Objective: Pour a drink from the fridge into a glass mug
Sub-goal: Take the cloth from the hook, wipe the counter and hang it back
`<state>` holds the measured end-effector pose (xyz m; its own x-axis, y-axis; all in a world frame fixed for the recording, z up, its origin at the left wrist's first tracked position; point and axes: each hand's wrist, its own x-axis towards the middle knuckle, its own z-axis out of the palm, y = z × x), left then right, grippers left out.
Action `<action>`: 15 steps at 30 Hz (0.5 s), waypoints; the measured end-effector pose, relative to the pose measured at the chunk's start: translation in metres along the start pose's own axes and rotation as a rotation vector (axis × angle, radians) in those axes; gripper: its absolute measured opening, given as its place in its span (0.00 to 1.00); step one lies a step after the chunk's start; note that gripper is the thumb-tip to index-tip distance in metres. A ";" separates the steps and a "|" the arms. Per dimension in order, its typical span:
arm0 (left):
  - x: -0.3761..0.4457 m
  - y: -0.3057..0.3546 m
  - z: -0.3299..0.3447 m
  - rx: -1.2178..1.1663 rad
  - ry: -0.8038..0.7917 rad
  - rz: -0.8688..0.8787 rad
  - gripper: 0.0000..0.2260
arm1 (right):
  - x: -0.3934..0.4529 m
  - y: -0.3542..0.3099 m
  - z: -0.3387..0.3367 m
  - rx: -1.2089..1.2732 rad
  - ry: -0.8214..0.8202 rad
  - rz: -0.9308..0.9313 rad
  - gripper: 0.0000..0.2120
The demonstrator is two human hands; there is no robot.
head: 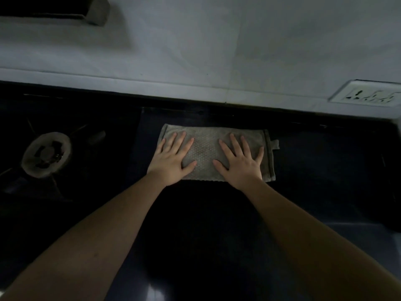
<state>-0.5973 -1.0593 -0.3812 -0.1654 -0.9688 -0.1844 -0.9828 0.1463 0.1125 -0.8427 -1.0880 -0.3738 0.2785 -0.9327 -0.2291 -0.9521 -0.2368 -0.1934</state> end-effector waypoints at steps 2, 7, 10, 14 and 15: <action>0.013 0.003 -0.001 0.008 0.010 -0.001 0.35 | 0.011 0.008 -0.002 -0.009 0.000 0.004 0.34; 0.033 0.013 -0.010 0.024 -0.015 -0.026 0.36 | 0.025 0.023 -0.006 -0.014 0.035 -0.004 0.33; 0.035 0.021 -0.009 0.033 -0.016 -0.029 0.36 | 0.025 0.032 -0.006 -0.025 0.038 0.002 0.34; 0.026 0.023 -0.006 0.026 -0.005 -0.012 0.35 | 0.016 0.027 -0.008 -0.031 0.022 0.026 0.35; 0.020 0.024 -0.004 0.024 -0.002 -0.002 0.34 | 0.009 0.025 -0.007 -0.031 0.019 0.029 0.35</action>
<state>-0.6235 -1.0756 -0.3787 -0.1637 -0.9687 -0.1865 -0.9848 0.1493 0.0888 -0.8651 -1.1048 -0.3740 0.2482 -0.9442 -0.2164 -0.9634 -0.2173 -0.1568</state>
